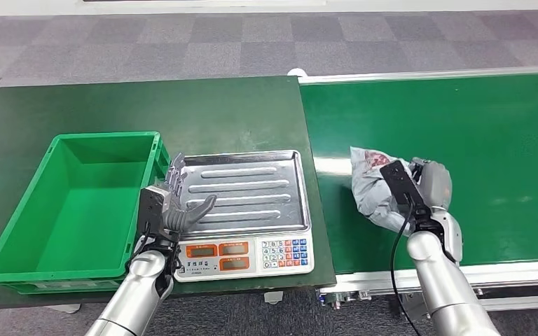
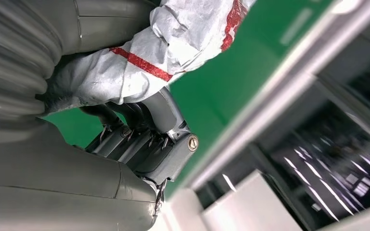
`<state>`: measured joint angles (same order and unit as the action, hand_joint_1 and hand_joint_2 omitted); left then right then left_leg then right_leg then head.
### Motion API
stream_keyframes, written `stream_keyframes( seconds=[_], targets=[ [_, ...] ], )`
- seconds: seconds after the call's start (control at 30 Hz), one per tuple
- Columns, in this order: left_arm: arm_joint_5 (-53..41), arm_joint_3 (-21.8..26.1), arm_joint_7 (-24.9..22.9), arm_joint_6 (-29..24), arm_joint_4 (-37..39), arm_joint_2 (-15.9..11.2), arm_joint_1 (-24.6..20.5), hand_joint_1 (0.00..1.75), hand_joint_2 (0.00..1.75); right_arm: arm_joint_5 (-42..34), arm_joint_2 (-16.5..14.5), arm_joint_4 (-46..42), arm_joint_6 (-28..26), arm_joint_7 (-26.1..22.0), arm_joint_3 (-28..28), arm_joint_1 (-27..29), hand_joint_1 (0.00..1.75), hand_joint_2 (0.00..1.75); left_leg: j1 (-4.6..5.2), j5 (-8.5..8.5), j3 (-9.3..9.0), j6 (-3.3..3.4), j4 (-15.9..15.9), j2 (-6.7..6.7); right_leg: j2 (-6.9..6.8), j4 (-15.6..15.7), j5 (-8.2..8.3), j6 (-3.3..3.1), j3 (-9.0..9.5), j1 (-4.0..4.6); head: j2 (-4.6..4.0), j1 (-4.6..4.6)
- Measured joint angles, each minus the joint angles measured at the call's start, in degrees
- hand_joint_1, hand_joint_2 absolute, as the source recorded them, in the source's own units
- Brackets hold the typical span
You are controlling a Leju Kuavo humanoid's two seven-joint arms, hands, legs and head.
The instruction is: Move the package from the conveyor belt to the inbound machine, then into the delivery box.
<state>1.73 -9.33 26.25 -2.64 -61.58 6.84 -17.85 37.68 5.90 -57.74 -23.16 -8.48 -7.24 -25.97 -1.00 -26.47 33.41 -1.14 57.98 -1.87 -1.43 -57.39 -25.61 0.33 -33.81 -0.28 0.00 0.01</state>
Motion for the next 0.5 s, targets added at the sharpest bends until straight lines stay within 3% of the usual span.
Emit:
stream_keyframes(
  seconds=[0.23,0.5],
  targets=[
    [-0.56,0.0,0.33,0.0,0.44,0.3,-0.8,0.0,1.75,-0.48,-0.03,-7.12,1.2,0.08,-1.72,-0.17,1.75,1.75,0.0,0.0,0.06,0.0,0.0,0.04,-0.04,0.0,0.0,0.0,-0.04,0.0,0.0,0.0],
    [-0.68,0.0,0.34,0.2,2.22,1.47,-3.38,0.0,1.75,-1.64,-1.32,-8.18,3.76,0.13,-7.01,-3.32,1.75,1.75,0.02,0.03,0.14,-0.01,0.0,0.02,-0.02,-0.07,0.01,0.0,-0.11,-0.01,0.0,0.0]
  ],
)
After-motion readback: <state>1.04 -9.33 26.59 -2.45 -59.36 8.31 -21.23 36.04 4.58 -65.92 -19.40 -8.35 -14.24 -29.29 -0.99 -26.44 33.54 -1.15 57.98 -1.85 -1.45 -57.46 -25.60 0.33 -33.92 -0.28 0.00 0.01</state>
